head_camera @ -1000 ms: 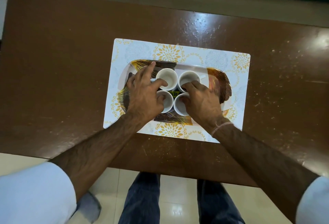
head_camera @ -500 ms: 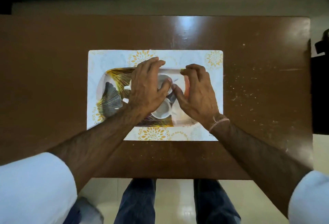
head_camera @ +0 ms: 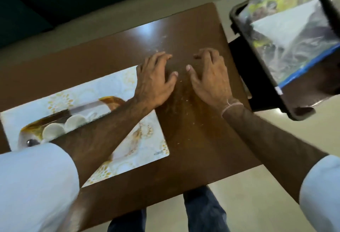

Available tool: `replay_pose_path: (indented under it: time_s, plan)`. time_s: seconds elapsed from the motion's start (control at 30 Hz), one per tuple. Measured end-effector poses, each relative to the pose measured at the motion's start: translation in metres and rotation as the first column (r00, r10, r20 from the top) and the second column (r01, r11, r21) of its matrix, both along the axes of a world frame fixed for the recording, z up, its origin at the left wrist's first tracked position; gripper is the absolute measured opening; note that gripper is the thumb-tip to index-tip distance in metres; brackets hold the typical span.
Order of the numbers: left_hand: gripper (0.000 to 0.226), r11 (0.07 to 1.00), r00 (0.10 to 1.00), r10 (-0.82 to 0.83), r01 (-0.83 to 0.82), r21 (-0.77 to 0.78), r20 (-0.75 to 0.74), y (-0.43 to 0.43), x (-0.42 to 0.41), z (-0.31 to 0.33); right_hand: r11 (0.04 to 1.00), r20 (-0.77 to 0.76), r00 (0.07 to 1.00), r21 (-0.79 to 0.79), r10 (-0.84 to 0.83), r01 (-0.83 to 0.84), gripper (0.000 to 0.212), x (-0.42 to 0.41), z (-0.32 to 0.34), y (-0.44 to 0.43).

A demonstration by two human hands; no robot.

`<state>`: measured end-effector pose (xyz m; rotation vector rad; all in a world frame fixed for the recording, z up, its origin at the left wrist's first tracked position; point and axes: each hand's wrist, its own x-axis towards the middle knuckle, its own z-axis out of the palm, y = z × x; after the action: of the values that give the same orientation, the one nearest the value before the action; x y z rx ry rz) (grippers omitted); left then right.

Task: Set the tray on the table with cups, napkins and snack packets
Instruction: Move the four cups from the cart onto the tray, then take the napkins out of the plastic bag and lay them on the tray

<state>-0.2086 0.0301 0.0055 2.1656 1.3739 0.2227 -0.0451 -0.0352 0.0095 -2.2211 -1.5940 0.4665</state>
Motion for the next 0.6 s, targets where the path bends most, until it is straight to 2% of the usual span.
replay_pose_path:
  time_s: [0.1,0.27,0.43,0.6]
  plan:
    - [0.052,0.997,0.997,-0.077,0.077,-0.004,0.001,0.003,0.062,-0.004,0.998,0.036,0.997,-0.012,-0.065,0.066,0.045,0.058,-0.002,-0.004]
    - [0.051,0.978,0.977,-0.21,0.21,0.007,0.026,0.003,0.168,-0.012,0.978,0.004,0.979,0.017,-0.206,0.206,0.042,0.147,-0.008,-0.02]
    - [0.047,0.951,0.954,-0.298,0.294,0.098,0.03,-0.004,0.262,-0.021,0.94,0.002,0.941,0.047,-0.339,0.338,0.041,0.221,-0.017,-0.043]
    - [0.039,0.876,0.883,-0.469,0.463,0.135,0.018,-0.023,0.332,-0.033,0.881,0.064,0.879,0.006,-0.473,0.473,0.036,0.276,-0.032,-0.073]
